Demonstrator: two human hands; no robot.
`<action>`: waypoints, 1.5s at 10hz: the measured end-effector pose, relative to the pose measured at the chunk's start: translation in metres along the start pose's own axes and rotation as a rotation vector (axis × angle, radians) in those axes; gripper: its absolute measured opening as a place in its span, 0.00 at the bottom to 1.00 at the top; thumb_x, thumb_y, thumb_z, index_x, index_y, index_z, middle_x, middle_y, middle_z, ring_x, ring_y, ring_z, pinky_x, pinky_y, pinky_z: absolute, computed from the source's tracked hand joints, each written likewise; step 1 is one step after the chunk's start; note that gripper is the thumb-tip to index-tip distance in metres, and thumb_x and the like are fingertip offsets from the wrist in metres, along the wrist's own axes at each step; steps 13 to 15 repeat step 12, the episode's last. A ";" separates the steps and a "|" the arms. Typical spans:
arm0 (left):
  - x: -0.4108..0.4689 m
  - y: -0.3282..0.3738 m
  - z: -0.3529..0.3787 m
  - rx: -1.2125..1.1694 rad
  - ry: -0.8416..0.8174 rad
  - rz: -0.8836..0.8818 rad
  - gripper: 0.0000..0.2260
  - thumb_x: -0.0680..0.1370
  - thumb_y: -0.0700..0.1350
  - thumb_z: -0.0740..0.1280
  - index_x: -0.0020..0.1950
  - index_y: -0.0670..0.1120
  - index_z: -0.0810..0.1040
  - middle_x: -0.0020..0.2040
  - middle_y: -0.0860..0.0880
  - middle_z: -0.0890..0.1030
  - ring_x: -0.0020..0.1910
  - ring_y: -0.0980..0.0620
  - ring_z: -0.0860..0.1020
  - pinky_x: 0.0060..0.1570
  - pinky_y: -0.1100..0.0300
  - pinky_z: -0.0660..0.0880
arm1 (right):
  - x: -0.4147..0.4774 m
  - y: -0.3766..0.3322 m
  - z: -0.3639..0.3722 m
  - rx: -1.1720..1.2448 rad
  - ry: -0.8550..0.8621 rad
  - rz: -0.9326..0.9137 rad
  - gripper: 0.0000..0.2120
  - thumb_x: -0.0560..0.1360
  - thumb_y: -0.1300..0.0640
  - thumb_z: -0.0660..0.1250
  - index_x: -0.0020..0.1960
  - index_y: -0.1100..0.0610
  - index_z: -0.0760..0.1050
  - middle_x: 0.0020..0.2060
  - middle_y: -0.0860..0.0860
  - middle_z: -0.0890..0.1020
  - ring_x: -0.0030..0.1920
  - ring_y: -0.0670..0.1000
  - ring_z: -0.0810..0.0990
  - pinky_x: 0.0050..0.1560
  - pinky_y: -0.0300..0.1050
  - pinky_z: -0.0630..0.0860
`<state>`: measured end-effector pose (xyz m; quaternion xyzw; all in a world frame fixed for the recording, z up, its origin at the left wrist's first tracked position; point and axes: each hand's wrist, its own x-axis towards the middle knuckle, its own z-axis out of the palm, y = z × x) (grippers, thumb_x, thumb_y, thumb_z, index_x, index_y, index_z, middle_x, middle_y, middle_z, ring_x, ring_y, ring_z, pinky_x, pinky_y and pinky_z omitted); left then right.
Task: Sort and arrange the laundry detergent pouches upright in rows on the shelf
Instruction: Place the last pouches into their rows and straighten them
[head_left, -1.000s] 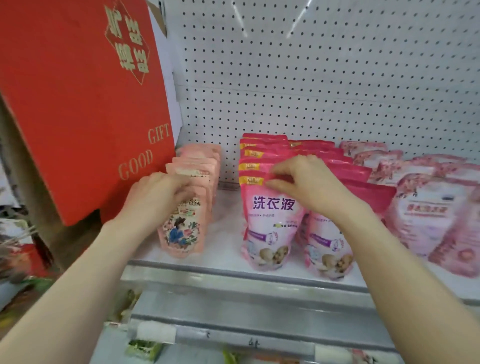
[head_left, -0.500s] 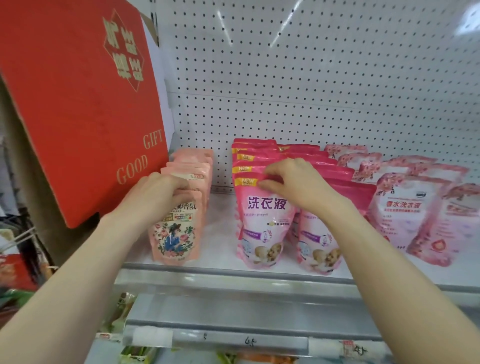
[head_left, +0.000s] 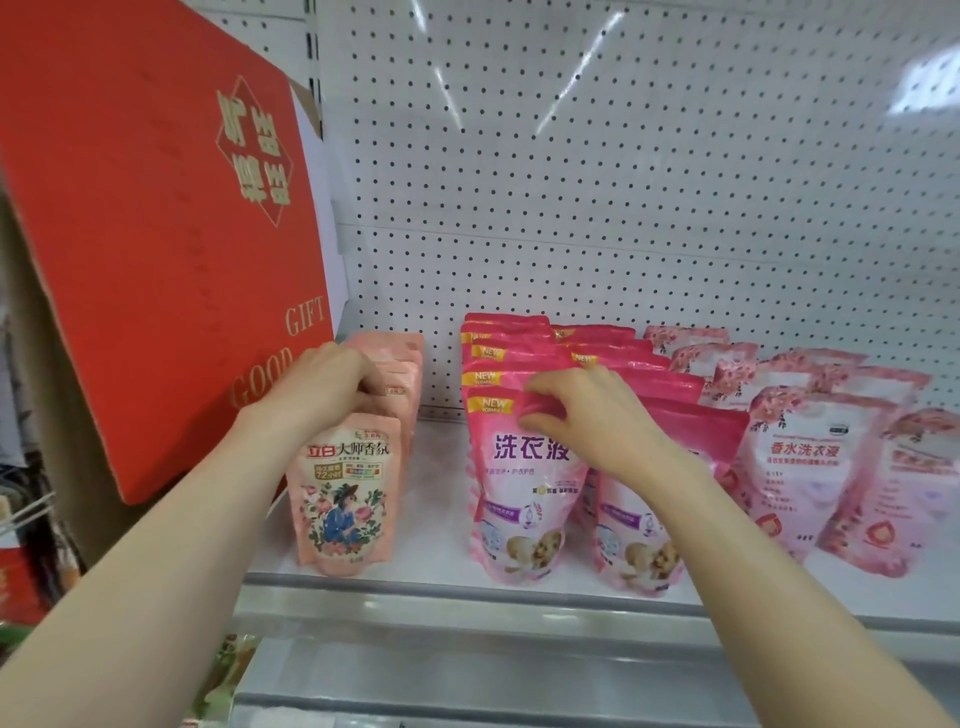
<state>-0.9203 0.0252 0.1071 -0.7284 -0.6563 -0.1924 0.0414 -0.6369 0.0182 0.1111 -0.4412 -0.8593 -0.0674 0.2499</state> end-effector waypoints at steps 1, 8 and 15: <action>0.001 0.000 0.003 -0.054 0.028 0.028 0.03 0.70 0.54 0.74 0.42 0.59 0.84 0.39 0.59 0.84 0.43 0.54 0.81 0.56 0.51 0.76 | 0.000 0.000 0.001 0.003 0.009 -0.002 0.04 0.75 0.52 0.72 0.48 0.51 0.82 0.41 0.45 0.86 0.42 0.47 0.84 0.48 0.50 0.80; -0.028 0.095 0.026 -0.420 0.243 0.208 0.13 0.71 0.44 0.75 0.53 0.53 0.80 0.43 0.59 0.81 0.42 0.58 0.77 0.45 0.60 0.72 | -0.053 0.059 -0.041 -0.153 0.056 0.325 0.10 0.76 0.56 0.70 0.58 0.52 0.79 0.44 0.49 0.85 0.42 0.50 0.81 0.51 0.49 0.80; -0.042 0.096 0.050 -0.537 0.390 0.122 0.20 0.72 0.42 0.74 0.61 0.57 0.75 0.50 0.58 0.82 0.45 0.63 0.80 0.48 0.65 0.77 | -0.078 0.074 -0.079 -0.095 0.143 0.289 0.10 0.77 0.56 0.69 0.58 0.51 0.80 0.49 0.45 0.84 0.46 0.44 0.80 0.54 0.40 0.75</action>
